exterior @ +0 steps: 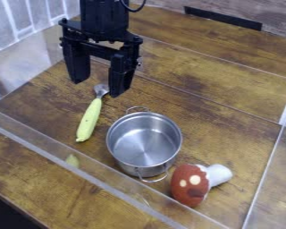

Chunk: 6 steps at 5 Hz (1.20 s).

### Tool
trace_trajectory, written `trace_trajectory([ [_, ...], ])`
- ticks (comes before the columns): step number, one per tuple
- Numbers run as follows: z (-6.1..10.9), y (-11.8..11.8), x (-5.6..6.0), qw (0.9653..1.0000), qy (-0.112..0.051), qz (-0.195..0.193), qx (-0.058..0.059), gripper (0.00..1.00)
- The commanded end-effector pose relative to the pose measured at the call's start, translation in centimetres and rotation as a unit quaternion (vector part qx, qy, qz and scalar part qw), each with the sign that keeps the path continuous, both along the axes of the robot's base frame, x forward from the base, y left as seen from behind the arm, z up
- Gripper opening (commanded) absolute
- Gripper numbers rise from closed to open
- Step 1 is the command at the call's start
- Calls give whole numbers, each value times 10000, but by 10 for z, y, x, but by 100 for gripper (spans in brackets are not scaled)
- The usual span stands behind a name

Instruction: Move the green spoon to the right

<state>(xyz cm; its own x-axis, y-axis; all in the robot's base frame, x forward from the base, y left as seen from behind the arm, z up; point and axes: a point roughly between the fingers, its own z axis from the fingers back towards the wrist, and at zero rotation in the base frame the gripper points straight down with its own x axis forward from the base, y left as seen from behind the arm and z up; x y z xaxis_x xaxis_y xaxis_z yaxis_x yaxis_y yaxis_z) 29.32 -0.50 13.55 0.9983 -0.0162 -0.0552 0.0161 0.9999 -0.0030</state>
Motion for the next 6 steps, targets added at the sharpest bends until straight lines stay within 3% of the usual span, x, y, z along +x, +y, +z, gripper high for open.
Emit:
trace_trajectory([
  [1, -14, 8, -2, 9999, 104, 32, 2, 100],
  [2, -11, -3, 20, 10000, -56, -25, -5, 100],
  [3, -10, -10, 40, 9987, -251, -441, -17, 100],
  [4, -8, -20, 60, 9951, -442, -884, -32, 100],
  [5, -8, -20, 73, 9908, -587, -1216, -11, 100],
  [6, -12, -30, 78, 9924, -622, -1058, 10, 100],
])
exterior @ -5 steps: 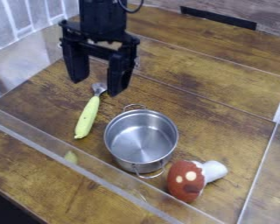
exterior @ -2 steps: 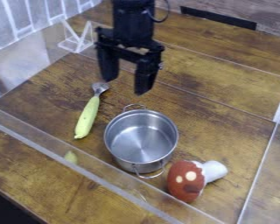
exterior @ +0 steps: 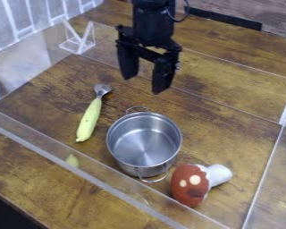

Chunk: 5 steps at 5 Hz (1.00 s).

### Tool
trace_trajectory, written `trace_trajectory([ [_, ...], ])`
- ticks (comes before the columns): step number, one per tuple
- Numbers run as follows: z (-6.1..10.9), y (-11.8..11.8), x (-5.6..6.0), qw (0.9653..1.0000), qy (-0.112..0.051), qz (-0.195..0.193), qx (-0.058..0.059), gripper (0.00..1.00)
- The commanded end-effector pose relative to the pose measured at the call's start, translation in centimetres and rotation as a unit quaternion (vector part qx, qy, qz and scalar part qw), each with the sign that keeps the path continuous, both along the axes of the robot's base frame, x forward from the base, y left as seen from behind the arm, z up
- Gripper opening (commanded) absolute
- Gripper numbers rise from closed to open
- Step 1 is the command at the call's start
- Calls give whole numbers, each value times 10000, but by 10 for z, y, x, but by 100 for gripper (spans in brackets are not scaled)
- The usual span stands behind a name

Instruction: Move the green spoon to the right

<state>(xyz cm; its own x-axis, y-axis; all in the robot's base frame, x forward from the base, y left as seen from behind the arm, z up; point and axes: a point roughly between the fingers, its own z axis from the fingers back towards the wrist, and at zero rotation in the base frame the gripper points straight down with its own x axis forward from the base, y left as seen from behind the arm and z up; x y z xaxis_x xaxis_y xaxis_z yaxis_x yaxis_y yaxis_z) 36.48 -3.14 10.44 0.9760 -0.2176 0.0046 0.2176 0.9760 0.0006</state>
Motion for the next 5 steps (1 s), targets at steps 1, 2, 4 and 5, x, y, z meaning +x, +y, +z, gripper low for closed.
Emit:
trace_trajectory([
  [1, 17, -15, 13, 9992, -398, 104, -2, 100],
  [2, 15, -21, 21, 9985, -507, 206, 15, 100],
  [4, 5, -27, 34, 9967, -628, 513, 55, 100],
  [5, 2, -31, 44, 9948, -695, 736, 56, 100],
])
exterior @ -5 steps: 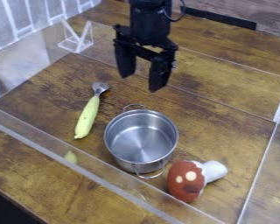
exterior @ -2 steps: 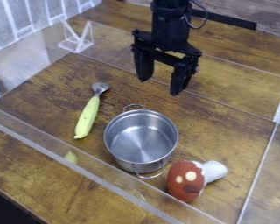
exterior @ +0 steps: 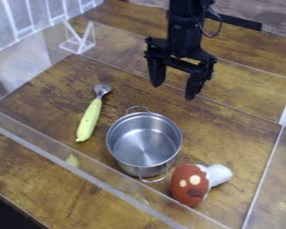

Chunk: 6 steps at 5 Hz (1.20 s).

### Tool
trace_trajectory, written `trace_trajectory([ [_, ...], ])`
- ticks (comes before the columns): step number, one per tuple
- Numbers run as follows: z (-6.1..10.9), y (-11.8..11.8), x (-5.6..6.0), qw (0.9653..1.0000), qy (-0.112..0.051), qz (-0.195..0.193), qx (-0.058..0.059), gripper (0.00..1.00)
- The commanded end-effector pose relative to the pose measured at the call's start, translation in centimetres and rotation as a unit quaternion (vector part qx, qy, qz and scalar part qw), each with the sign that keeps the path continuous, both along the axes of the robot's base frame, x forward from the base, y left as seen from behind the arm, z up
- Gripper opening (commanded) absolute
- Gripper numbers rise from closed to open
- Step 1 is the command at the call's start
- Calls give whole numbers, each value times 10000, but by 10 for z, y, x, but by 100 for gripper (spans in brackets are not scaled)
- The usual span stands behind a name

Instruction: Move the green spoon to the right

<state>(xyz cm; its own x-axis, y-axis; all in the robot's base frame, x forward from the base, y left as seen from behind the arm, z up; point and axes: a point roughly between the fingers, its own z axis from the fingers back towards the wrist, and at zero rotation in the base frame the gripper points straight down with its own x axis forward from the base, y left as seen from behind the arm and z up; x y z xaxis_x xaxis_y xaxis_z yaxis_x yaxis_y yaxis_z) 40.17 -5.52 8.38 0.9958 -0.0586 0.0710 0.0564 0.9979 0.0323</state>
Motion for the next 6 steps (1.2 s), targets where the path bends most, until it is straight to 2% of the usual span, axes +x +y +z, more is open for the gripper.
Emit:
trace_trajectory([
  [1, 26, -15, 14, 9991, -419, -52, -27, 100],
  [2, 30, -21, 22, 9989, -476, -15, -30, 100],
  [5, 29, -21, 53, 9972, -591, 460, 44, 100],
  [6, 25, -9, 57, 9951, -602, 779, 88, 100],
])
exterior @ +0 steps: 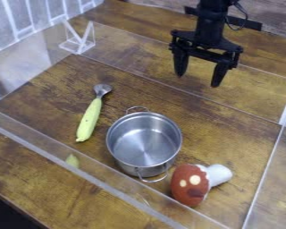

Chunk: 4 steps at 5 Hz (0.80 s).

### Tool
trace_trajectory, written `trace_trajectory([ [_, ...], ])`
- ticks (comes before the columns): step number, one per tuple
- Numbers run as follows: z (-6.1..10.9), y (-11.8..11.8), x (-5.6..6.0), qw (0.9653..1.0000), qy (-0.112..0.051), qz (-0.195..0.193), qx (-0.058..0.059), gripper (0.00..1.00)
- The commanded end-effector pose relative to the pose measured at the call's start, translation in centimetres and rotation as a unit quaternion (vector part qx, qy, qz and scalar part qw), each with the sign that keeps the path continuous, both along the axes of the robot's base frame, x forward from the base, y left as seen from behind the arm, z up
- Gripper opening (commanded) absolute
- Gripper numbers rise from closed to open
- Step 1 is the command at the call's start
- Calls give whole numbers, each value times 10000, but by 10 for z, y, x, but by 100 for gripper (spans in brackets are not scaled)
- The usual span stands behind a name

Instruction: Move the green spoon to the right

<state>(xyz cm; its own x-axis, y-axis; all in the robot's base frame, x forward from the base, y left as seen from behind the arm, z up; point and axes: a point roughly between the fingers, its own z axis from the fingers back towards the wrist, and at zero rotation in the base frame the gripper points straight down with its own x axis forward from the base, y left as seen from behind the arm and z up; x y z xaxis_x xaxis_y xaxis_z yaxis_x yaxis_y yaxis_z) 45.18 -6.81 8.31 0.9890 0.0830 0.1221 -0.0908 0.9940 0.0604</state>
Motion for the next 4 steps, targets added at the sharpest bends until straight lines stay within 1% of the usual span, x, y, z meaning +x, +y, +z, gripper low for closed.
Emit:
trace_trajectory([
  [1, 23, 12, 10, 9988, -363, 331, -1, 100],
  [2, 14, 20, 13, 9988, -370, 305, 13, 100],
  [3, 9, 29, 10, 9988, -413, 276, 7, 100],
  [4, -7, 45, 2, 9986, -219, 474, 46, 100],
])
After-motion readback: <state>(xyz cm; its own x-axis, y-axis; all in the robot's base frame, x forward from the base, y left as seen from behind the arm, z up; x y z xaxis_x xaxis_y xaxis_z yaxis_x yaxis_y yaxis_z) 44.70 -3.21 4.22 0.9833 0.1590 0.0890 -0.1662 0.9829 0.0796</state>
